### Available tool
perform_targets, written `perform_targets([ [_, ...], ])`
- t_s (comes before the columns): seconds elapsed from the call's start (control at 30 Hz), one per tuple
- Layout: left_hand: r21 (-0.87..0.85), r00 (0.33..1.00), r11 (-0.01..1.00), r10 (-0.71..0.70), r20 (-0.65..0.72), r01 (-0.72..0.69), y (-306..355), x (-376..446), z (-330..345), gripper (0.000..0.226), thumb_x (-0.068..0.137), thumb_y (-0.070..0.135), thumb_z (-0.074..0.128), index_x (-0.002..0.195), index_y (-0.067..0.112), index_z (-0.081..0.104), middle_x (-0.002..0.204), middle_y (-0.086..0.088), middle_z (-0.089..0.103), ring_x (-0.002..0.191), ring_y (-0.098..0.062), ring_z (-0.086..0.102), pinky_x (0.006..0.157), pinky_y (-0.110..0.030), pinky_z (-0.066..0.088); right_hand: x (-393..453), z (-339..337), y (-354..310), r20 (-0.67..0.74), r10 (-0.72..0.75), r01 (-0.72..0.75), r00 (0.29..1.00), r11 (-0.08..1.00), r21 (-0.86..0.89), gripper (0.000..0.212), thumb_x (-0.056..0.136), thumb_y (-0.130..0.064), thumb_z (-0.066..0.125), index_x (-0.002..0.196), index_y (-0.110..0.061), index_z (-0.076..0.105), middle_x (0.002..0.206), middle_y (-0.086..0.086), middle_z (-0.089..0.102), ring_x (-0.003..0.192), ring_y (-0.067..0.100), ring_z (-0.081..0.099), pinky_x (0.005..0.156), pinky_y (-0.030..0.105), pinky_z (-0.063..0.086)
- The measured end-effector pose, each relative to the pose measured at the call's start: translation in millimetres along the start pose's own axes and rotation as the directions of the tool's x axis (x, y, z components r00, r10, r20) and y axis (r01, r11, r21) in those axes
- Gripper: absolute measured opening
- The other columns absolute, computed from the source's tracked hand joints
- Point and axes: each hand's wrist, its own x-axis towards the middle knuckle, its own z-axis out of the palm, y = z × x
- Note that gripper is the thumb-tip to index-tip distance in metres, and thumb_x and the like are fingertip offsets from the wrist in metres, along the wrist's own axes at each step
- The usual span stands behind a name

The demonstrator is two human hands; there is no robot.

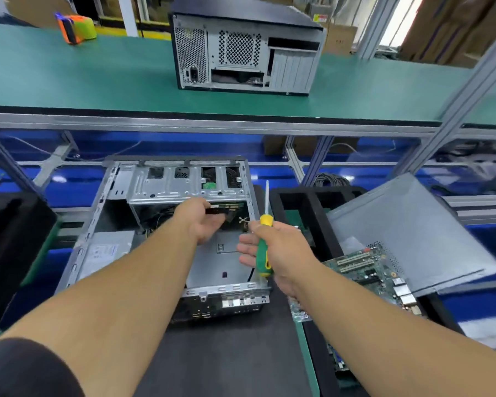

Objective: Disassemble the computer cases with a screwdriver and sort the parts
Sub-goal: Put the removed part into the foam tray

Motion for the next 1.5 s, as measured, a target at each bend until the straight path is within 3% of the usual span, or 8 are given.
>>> perform_targets([
  [0.17, -0.001, 0.999, 1.000, 0.007, 0.043, -0.007, -1.9, -0.4, -3.7, 0.026, 0.102, -0.001, 0.044, 0.125, -0.010, 0.052, 0.124, -0.034, 0.061, 0.099, -0.040, 0.066, 0.087, -0.040, 0.056, 7.4, 6.7, 8.1, -0.058, 0.036, -0.030, 0.998, 0.995, 0.097, 0.023, 0.100, -0.019, 0.066, 0.114, 0.000, 0.065, 0.100, 0.024, 0.076, 0.089, 0.035, 0.077, 0.068, 0.041, 0.064],
  [0.4, 0.064, 0.974, 0.987, -0.154, 0.165, 0.146, -15.4, -48.0, -18.1, 0.023, 0.090, -0.008, 0.036, 0.098, -0.006, 0.058, 0.100, -0.027, 0.065, 0.093, -0.039, 0.066, 0.078, -0.044, 0.058, 11.0, 7.0, 11.2, -0.092, 0.012, -0.004, 0.996, 0.996, 0.086, 0.025, 0.100, -0.019, 0.064, 0.116, 0.001, 0.062, 0.097, 0.025, 0.075, 0.089, 0.037, 0.077, 0.066, 0.038, 0.063],
  [0.83, 0.178, 0.953, 0.982, -0.106, 0.285, 0.056, -14.3, -143.0, -60.0, 0.040, 0.093, -0.002, 0.052, 0.131, -0.014, 0.054, 0.134, -0.033, 0.061, 0.103, -0.041, 0.071, 0.074, -0.044, 0.064, -4.9, -3.9, 20.9, -0.188, -0.068, 0.074, 0.980, 0.997, 0.026, 0.017, 0.089, -0.024, 0.067, 0.098, -0.011, 0.061, 0.077, 0.008, 0.061, 0.054, 0.020, 0.058, 0.047, 0.028, 0.049],
  [0.93, 0.261, 0.947, 0.963, -0.017, 0.321, -0.071, -27.7, -168.6, -31.4, 0.027, 0.093, -0.004, 0.055, 0.117, -0.017, 0.058, 0.124, -0.036, 0.064, 0.103, -0.043, 0.072, 0.073, -0.043, 0.064, -13.5, -25.5, 17.8, -0.240, -0.083, 0.108, 0.967, 0.990, 0.091, 0.013, 0.091, -0.029, 0.069, 0.095, -0.017, 0.067, 0.075, 0.003, 0.065, 0.052, 0.015, 0.061, 0.044, 0.026, 0.048],
  [1.03, 0.332, 0.921, 0.923, 0.054, 0.386, -0.193, -43.0, -185.8, 15.2, 0.003, 0.093, -0.005, 0.056, 0.094, -0.003, 0.058, 0.098, -0.026, 0.061, 0.077, -0.034, 0.072, 0.069, -0.041, 0.064, -25.1, -67.9, 2.4, -0.280, -0.087, 0.156, 0.956, 0.959, 0.235, 0.023, 0.083, -0.034, 0.073, 0.101, -0.019, 0.069, 0.094, 0.013, 0.065, 0.077, 0.029, 0.062, 0.065, 0.042, 0.052],
  [1.27, 0.543, 0.818, 0.787, -0.086, 0.568, -0.294, -121.7, -197.5, 129.7, 0.019, 0.094, -0.004, 0.052, 0.079, 0.004, 0.061, 0.076, -0.018, 0.068, 0.072, -0.033, 0.073, 0.065, -0.041, 0.064, -77.1, -211.7, -13.1, -0.518, -0.143, 0.278, 0.843, 0.941, 0.192, 0.016, 0.080, -0.029, 0.075, 0.093, -0.023, 0.068, 0.094, 0.011, 0.075, 0.084, 0.032, 0.072, 0.081, 0.056, 0.055],
  [1.4, 0.635, 0.780, 0.669, -0.132, 0.612, -0.386, -184.2, -197.1, 201.2, 0.014, 0.095, 0.003, 0.054, 0.094, 0.011, 0.066, 0.091, -0.019, 0.071, 0.079, -0.035, 0.074, 0.076, -0.055, 0.064, -104.9, -292.3, 4.7, -0.661, -0.089, 0.241, 0.745, 0.960, 0.142, 0.013, 0.086, -0.024, 0.073, 0.080, -0.024, 0.062, 0.081, 0.006, 0.067, 0.080, 0.027, 0.063, 0.074, 0.042, 0.048],
  [1.5, 0.686, 0.780, 0.622, -0.187, 0.597, -0.376, -226.0, -193.9, 252.2, 0.014, 0.096, 0.000, 0.047, 0.094, 0.006, 0.060, 0.069, -0.008, 0.074, 0.063, -0.034, 0.073, 0.057, -0.046, 0.064, -117.1, -344.5, 21.6, -0.716, -0.006, 0.168, 0.698, 0.973, 0.156, 0.014, 0.089, -0.031, 0.073, 0.084, -0.021, 0.065, 0.083, 0.009, 0.066, 0.076, 0.028, 0.060, 0.068, 0.040, 0.046],
])
